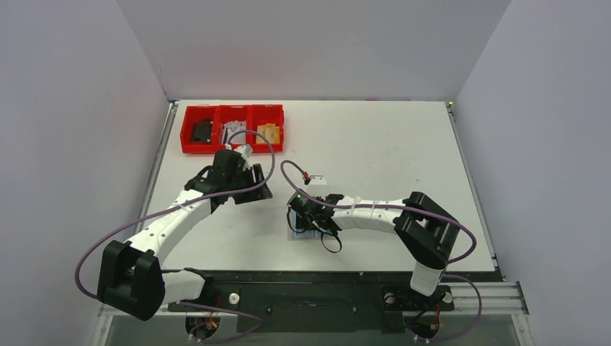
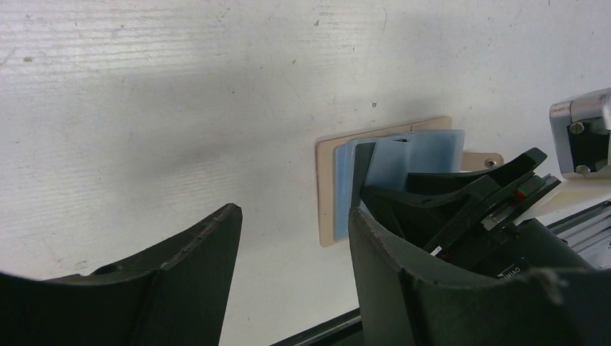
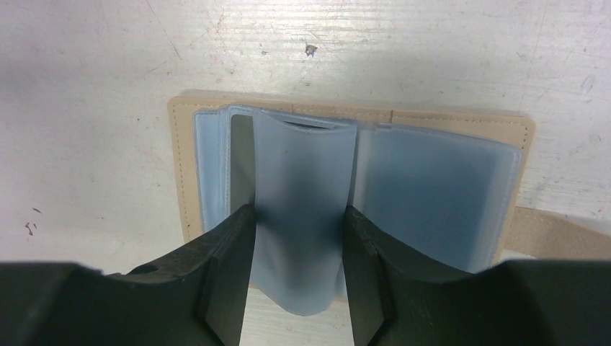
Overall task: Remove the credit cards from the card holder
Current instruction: Remove the credit card from the card holder.
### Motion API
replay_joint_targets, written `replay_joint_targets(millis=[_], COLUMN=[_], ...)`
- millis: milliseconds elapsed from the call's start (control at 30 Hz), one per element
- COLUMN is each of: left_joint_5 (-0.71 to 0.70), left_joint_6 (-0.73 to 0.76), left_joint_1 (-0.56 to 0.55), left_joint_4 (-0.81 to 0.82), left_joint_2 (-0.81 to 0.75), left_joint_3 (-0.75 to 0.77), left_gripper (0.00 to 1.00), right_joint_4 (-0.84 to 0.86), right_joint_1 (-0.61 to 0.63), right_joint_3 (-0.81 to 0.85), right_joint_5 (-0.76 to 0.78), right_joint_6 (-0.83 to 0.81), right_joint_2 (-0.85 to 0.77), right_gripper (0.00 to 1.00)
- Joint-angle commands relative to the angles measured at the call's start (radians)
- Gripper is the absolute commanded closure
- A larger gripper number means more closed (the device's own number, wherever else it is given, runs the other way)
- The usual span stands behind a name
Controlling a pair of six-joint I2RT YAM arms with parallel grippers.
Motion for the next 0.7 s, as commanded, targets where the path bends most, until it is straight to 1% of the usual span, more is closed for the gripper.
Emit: replay_joint_targets(millis=[0, 33, 67, 100, 133, 167, 200, 233, 267, 333, 433, 500, 600, 633, 667], left_joint_5=[0.017, 0.016, 0.016, 0.017, 0.018, 0.021, 0.023, 0.029, 0.031, 0.035, 0.045, 0.055, 0.058, 0.057, 0.056], left_joint_6=[-0.009, -0.011, -0.013, -0.017, -0.02, -0.028, -0.037, -0.042, -0.053, -0.072, -0.101, -0.126, -0.165, -0.172, -0.186], left_joint_1=[-0.011, -0.015, -0.016, -0.019, -0.024, -0.025, -0.031, -0.033, -0.042, -0.056, -0.079, -0.098, -0.141, -0.151, -0.168], left_joint_4=[0.043, 0.044, 0.043, 0.045, 0.045, 0.047, 0.05, 0.055, 0.059, 0.068, 0.103, 0.127, 0.165, 0.186, 0.196], left_joint_2=[-0.012, -0.01, -0.009, -0.009, -0.006, -0.005, -0.002, 0.002, 0.004, 0.011, 0.024, 0.04, 0.07, 0.088, 0.097], left_joint_3=[-0.001, -0.003, -0.003, -0.004, -0.006, -0.008, -0.01, -0.011, -0.015, -0.022, -0.036, -0.049, -0.061, -0.064, -0.066], left_gripper=[0.46, 0.46, 0.46, 0.46, 0.46, 0.46, 0.46, 0.46, 0.46, 0.46, 0.47, 0.51, 0.62, 0.64, 0.69], right_joint_4=[0.037, 0.046, 0.062, 0.069, 0.083, 0.092, 0.108, 0.117, 0.14, 0.177, 0.26, 0.317, 0.389, 0.426, 0.447], right_joint_1=[0.003, 0.001, -0.002, -0.004, -0.006, -0.01, -0.012, -0.017, -0.019, -0.03, -0.041, -0.05, -0.067, -0.072, -0.082], right_joint_3=[-0.053, -0.066, -0.072, -0.085, -0.091, -0.102, -0.108, -0.122, -0.132, -0.165, -0.205, -0.239, -0.292, -0.302, -0.324], right_joint_5=[0.001, -0.008, -0.012, -0.019, -0.021, -0.029, -0.034, -0.045, -0.05, -0.08, -0.12, -0.154, -0.206, -0.218, -0.241], right_joint_6=[-0.025, -0.028, -0.029, -0.032, -0.033, -0.038, -0.039, -0.043, -0.045, -0.054, -0.068, -0.078, -0.09, -0.091, -0.093], right_joint_2=[-0.034, -0.038, -0.047, -0.05, -0.058, -0.062, -0.07, -0.078, -0.083, -0.097, -0.124, -0.142, -0.16, -0.166, -0.169], right_gripper=[0.58, 0.58, 0.61, 0.65, 0.75, 0.8, 0.86, 0.89, 0.95, 1.0, 1.0, 1.0, 1.0, 1.0, 1.0])
